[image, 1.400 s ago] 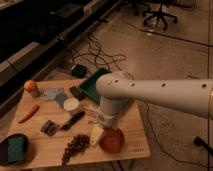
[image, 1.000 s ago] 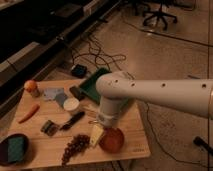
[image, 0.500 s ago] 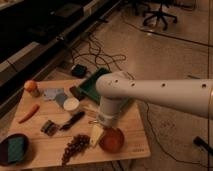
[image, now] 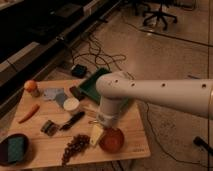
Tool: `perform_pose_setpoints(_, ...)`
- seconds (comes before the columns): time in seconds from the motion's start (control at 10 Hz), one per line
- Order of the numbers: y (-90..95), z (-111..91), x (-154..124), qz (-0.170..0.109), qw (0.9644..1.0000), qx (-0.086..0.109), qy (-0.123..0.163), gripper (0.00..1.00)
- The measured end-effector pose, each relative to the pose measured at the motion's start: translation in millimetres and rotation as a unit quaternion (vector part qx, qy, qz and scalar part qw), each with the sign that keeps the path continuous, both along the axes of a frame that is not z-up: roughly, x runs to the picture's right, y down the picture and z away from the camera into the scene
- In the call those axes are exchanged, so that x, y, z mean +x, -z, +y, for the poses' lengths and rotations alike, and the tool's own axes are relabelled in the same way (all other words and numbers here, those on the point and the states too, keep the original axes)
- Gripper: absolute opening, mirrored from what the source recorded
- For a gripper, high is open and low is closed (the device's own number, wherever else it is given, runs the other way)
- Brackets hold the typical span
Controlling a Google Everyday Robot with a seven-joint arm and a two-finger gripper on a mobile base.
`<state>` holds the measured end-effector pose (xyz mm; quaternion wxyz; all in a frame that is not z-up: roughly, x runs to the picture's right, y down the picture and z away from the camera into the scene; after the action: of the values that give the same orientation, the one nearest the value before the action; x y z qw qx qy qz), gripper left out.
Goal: Place grapes in paper cup
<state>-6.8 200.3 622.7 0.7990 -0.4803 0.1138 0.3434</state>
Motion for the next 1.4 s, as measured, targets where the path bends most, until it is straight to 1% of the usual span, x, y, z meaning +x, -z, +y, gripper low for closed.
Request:
perform_pose_setpoints(0.6, 0.0, 0.0, 0.0, 0.0, 1.0, 0.0, 0.0, 0.8)
perform_pose_setpoints(0.8, -0.4, -0.9, -0.5, 0.002, 1.0, 0.003, 0.003, 0.8)
perform_pose_setpoints(0.9, -3.2, -5.3, -1.7, 0.002, 0.9997, 0.017, 0.016, 0.8)
perform_pose_setpoints(1.1, -18.5, -19.1, -18.4, -0.003, 0.9977, 0.052, 0.044, 0.8)
perform_pose_setpoints(1.3, -46.7, -33.3, -53.9, -0.013, 0.9931, 0.084, 0.081, 0.8)
perform_pose_setpoints(1.4, -63.3, -33.5, -72.3, -0.026, 0.9902, 0.097, 0.097, 0.8)
